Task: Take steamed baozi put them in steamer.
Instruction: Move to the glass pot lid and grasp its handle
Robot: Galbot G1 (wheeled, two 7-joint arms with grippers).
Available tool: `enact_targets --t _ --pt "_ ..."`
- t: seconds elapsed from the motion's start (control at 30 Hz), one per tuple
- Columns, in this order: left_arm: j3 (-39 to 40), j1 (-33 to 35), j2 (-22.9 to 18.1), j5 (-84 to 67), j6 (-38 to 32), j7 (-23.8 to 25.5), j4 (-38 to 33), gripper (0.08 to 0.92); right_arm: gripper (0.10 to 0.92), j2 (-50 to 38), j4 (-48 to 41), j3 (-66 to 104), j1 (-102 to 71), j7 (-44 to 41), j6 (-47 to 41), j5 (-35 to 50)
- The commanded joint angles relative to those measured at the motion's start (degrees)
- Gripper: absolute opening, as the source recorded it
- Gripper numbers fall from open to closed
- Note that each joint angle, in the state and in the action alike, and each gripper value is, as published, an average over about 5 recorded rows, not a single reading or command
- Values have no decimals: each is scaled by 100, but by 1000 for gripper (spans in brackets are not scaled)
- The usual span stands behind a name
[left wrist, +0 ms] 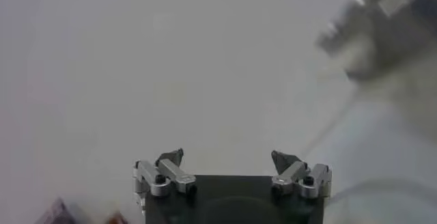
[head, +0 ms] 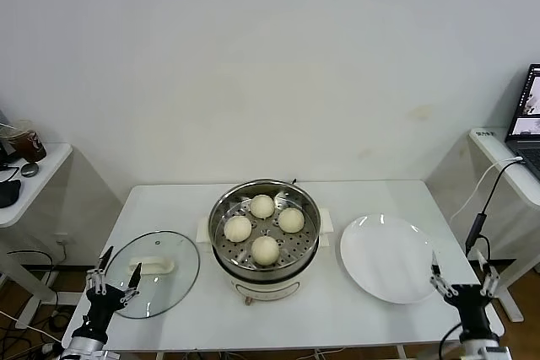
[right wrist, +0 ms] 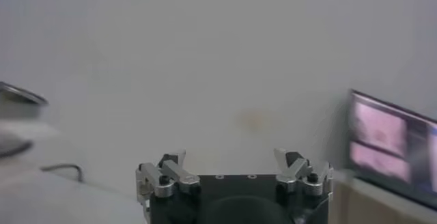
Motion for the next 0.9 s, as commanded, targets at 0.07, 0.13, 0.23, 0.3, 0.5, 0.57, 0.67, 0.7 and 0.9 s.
enact_targets --t 0.07,0.13,0.23,0.3,0.5,0.57,0.67,0.7,0.9 --pt "106 -671 471 2869 -298 -171 1214 823 823 364 10 145 -525 125 -225 313" --pt "121 -697 483 2900 -296 -156 1255 823 823 353 13 135 -557 112 -244 337" --pt "150 -705 472 2912 -295 -172 1274 823 823 353 9 141 -590 107 -220 328" --pt "179 -761 448 2929 -291 -177 1287 823 823 368 8 133 -602 119 -200 304" --pt "294 -1063 453 2921 -262 -128 1383 823 823 447 15 49 -623 161 -192 181" --pt "327 -1165 475 2912 -258 -134 1461 823 823 474 10 8 -636 161 -187 119" --pt "369 -1313 501 2904 -247 -140 1571 823 823 515 6 -44 -650 175 -190 70" --pt "385 -1361 509 2901 -242 -138 1602 823 823 525 5 -61 -653 181 -193 59" --pt "505 -1623 541 2896 -207 -111 1759 823 823 557 18 -135 -655 192 -219 0"
